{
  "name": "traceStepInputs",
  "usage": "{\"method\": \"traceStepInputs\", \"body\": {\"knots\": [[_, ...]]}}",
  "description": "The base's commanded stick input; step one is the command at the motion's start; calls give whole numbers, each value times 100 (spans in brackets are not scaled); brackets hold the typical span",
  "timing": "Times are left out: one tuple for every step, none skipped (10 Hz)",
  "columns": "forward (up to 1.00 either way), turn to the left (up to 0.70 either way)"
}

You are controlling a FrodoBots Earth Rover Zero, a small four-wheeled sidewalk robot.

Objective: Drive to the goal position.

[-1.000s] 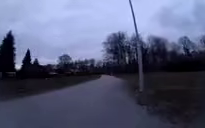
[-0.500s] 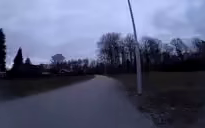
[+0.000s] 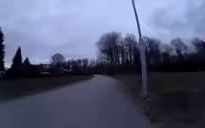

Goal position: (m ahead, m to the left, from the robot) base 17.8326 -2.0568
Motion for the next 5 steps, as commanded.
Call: {"method": "traceStepInputs", "body": {"knots": [[70,-31],[70,-35],[70,-14],[70,0],[70,0]]}}
